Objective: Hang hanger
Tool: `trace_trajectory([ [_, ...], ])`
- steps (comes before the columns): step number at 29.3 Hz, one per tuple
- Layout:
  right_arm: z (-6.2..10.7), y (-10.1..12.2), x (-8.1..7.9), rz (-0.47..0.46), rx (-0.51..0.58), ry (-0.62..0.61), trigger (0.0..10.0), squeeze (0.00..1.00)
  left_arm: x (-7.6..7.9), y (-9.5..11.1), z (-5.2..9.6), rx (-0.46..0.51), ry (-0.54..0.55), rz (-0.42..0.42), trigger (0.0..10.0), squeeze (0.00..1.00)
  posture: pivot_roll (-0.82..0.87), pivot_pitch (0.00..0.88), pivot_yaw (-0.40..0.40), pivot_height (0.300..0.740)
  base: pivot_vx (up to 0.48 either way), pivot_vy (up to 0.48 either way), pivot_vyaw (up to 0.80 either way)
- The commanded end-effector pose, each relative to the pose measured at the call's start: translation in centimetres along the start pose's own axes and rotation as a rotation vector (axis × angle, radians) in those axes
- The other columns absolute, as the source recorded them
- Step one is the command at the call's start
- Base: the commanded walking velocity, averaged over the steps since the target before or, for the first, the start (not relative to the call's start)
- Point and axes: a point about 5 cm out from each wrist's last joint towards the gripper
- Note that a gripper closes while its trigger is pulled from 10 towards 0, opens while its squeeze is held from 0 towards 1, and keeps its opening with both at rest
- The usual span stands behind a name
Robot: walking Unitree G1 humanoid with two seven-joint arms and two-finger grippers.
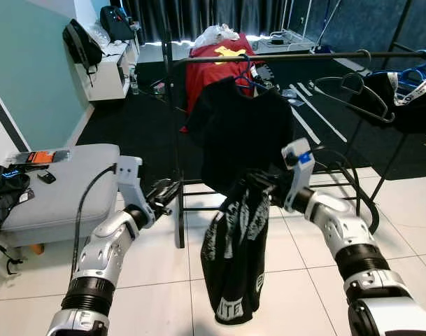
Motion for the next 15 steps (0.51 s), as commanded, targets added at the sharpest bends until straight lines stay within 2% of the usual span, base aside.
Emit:
trace_trajectory([
  [1, -0.5, 2.2, -0.2, 0.072, 0.055, 0.120, 0.0, 0.00, -0.1, 0.2, 0.6, -0.019, -0.037, 0.001, 10.0, 0.00, -0.05, 0.001, 0.050, 0.740, 0.000, 0.000, 0.00],
  [2, -0.5, 2.2, -0.2, 0.072, 0.055, 0.120, 0.0, 0.00, -0.1, 0.2, 0.6, -0.019, -0.037, 0.001, 10.0, 0.00, -0.05, 0.001, 0.050, 0.740, 0.000, 0.000, 0.00],
  [3, -0.3, 3.1, -0.3, 0.096, 0.068, 0.205, 0.0, 0.00, 0.6, 0.4, 0.8, -0.006, -0.086, 0.026, 10.0, 0.00, -0.04, 0.010, 0.045, 0.740, 0.000, 0.000, 0.00],
  [4, -0.3, 3.1, -0.3, 0.096, 0.068, 0.205, 0.0, 0.00, 0.6, 0.4, 0.8, -0.006, -0.086, 0.026, 10.0, 0.00, -0.04, 0.010, 0.045, 0.740, 0.000, 0.000, 0.00],
  [5, 0.1, 4.0, -0.3, 0.106, 0.071, 0.291, 0.0, 0.00, 1.5, 0.6, 0.9, 0.011, -0.137, 0.069, 10.0, 0.00, -0.05, 0.013, 0.035, 0.740, 0.000, 0.000, 0.00],
  [6, 0.1, 4.0, -0.3, 0.106, 0.071, 0.291, 0.0, 0.00, 1.5, 0.6, 0.9, 0.011, -0.137, 0.069, 10.0, 0.00, -0.05, 0.013, 0.035, 0.740, 0.000, 0.000, 0.00],
  [8, 1.2, 4.9, -0.4, 0.141, 0.019, 0.442, 0.0, 0.00, 2.2, 0.6, 1.1, 0.042, -0.146, 0.084, 10.0, 0.00, -0.06, 0.010, 0.030, 0.740, 0.000, 0.000, 0.00],
  [9, 1.2, 4.9, -0.4, 0.141, 0.019, 0.442, 0.0, 0.00, 2.2, 0.6, 1.1, 0.042, -0.146, 0.084, 10.0, 0.00, -0.06, 0.010, 0.030, 0.740, 0.000, 0.000, 0.00],
  [11, 2.0, 4.6, -0.1, 0.191, -0.067, 0.482, 0.0, 0.00, 1.9, 0.6, 1.5, 0.089, -0.110, 0.104, 10.0, 0.00, -0.07, 0.025, 0.017, 0.740, 0.000, 0.000, 0.00],
  [14, 2.3, 4.4, 0.1, 0.210, -0.098, 0.477, 0.0, 0.00, 1.8, 0.7, 1.7, 0.108, -0.109, 0.123, 10.0, 0.00, -0.07, 0.025, 0.017, 0.740, 0.000, 0.000, 0.00],
  [15, 2.6, 4.1, 0.4, 0.250, -0.141, 0.473, 0.0, 0.00, 1.8, 0.9, 2.1, 0.116, -0.118, 0.136, 10.0, 0.00, -0.06, 0.030, 0.010, 0.740, 0.000, 0.000, 0.00],
])
Point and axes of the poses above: a point about 5 cm out from each wrist's last joint towards the gripper, its own z axis pointing back from the gripper into the wrist, its own y axis along the axis of the wrist's last joint, x = y × z, and after that the axes turned 13 degrees about z, right-handed
